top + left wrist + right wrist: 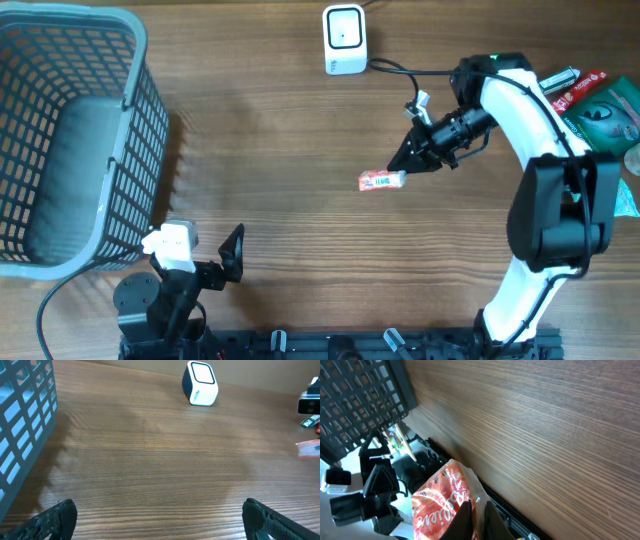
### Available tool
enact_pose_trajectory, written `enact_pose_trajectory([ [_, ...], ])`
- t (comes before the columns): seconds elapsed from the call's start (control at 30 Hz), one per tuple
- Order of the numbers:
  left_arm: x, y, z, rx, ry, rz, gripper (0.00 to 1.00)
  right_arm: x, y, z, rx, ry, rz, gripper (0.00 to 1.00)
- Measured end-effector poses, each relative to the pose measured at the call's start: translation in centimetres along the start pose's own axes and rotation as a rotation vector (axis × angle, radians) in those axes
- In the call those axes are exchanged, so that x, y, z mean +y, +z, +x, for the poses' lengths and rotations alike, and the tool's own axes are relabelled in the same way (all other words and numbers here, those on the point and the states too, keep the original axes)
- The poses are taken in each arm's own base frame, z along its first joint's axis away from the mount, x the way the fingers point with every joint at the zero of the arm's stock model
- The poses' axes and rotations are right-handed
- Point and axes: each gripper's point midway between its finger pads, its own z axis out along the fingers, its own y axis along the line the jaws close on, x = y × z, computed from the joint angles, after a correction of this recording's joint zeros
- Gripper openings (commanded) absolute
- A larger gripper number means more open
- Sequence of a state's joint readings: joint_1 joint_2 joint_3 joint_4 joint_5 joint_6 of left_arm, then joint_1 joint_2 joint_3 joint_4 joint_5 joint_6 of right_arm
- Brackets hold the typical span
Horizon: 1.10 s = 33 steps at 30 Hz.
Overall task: Scan the item barcode
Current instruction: 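Lift tissue box with right gripper and swing it right, then hold tissue box with right gripper at the scanner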
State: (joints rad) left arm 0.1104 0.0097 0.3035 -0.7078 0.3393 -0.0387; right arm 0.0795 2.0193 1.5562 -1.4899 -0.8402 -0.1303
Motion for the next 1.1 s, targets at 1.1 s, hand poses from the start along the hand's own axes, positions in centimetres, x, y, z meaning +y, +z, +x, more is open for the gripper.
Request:
enact_pose_trajectory([
  [1.1,0.0,0.0,0.0,0.0,0.0,0.0,1.0,16.2,-15.9,-12.8,-1.226,-0.851,0.639,0.05],
])
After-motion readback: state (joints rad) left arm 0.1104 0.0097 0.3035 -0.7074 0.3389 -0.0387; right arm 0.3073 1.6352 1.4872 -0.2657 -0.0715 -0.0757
